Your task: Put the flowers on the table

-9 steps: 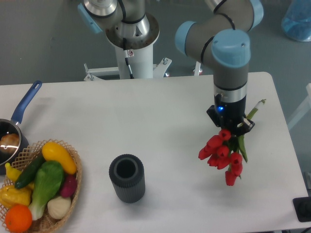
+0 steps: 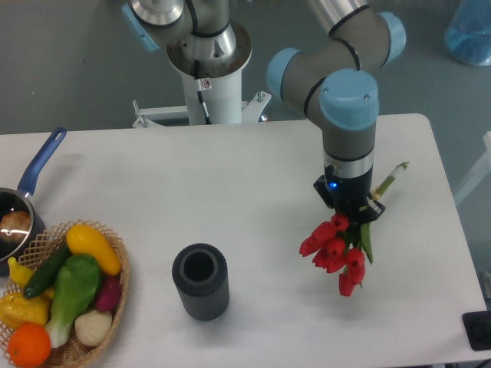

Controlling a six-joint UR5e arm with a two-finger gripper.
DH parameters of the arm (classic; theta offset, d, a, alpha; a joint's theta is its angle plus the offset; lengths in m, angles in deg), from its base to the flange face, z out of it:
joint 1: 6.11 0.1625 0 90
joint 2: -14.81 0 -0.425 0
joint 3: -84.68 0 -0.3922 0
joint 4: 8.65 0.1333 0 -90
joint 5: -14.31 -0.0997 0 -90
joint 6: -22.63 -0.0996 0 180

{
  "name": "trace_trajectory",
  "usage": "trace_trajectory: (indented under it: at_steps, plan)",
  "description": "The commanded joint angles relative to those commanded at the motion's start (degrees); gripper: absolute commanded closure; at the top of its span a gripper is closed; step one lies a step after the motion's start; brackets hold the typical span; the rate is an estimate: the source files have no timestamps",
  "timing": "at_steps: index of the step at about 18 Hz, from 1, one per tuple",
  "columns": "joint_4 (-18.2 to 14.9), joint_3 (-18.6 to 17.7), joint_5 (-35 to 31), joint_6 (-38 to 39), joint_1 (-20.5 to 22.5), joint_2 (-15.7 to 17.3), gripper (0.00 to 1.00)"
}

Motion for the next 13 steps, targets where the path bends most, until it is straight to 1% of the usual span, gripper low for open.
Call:
trace_trajectory:
  at_steps: [1,3,6,7,9,11,13]
  plan:
    - [0.1,-0.3,0.0,0.1,-0.1,-0.4,1.0]
    - [0.1,-0.5,0.4,0.1,-0.3,-0.9,0.87]
    - [0.2,-2.3,0.5,0.0,-0.5,-1.1,0.56]
    - [0.3,-2.4,0.5,0.0,-0.5,-1.1,0.45]
    - [0.7,-2.8,0.6,0.1,-0.5,-1.1,0.0]
    - [1.1,-3.0,0.7,0.1,-0.4,-1.1,0.0]
    - [2.5,-3.0,0.8,0.3,-0.1,-1.0,0.0]
